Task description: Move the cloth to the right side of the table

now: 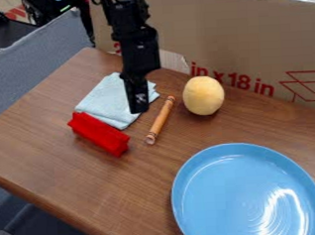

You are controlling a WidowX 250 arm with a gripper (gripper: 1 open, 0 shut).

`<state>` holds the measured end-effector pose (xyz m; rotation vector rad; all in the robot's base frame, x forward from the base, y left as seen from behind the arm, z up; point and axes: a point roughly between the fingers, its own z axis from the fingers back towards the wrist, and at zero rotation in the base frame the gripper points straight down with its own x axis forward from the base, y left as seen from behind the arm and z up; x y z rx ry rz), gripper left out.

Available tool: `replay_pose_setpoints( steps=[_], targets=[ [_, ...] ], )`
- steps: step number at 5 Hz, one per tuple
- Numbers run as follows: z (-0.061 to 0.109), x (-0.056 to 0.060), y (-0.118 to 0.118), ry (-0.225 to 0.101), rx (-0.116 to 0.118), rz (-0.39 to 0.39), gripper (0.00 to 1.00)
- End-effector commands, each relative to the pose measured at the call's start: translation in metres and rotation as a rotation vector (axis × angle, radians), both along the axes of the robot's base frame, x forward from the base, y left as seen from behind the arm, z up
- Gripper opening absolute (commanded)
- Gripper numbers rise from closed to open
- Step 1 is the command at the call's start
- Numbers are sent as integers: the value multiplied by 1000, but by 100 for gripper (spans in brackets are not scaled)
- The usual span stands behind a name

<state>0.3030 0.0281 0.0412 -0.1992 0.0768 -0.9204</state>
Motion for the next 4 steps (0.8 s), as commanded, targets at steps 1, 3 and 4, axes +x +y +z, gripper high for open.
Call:
replay_pose_setpoints(
  steps=[1, 3, 4],
  targets=[
    [22, 2, 1, -98, 20, 5, 0],
    [28, 11, -18, -110, 22, 28, 0],
    [29, 10, -21, -115, 12, 31, 0]
  ],
)
